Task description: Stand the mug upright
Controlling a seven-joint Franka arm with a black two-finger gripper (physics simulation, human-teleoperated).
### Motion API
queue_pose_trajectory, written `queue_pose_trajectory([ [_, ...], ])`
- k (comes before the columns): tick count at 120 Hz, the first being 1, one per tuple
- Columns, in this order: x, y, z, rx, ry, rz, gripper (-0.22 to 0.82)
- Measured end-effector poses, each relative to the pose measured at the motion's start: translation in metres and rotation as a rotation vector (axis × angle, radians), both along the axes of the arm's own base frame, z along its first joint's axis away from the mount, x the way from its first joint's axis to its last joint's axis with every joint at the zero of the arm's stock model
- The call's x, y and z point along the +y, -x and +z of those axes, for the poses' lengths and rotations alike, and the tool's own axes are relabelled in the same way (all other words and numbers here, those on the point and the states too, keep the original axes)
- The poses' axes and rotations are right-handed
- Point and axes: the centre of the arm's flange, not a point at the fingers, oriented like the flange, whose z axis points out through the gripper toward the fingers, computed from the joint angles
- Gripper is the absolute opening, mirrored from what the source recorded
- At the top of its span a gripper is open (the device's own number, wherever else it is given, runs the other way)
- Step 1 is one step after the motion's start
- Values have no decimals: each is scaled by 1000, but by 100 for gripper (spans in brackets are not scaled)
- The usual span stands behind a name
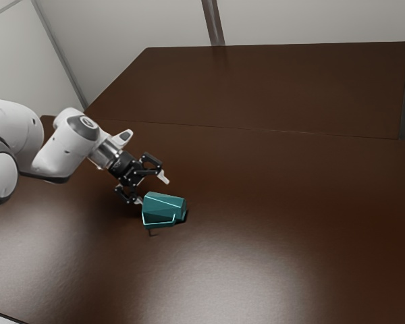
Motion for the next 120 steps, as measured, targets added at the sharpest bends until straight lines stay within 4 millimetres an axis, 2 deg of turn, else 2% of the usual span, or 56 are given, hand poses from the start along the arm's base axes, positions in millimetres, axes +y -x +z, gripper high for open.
queue_pose_trajectory([
  [9, -2, -1, -1, -1, 4, 1, 54],
  [31, -4, -1, -1, -1, 1, -4, 14],
  [42, -6, -3, 2, -8, -2, -11, 3],
  [67, -15, -14, 19, -45, -9, -32, -12],
  [93, -19, -14, 24, -47, -18, -46, -17],
  [120, -46, -11, 84, -156, -207, -224, -18],
])
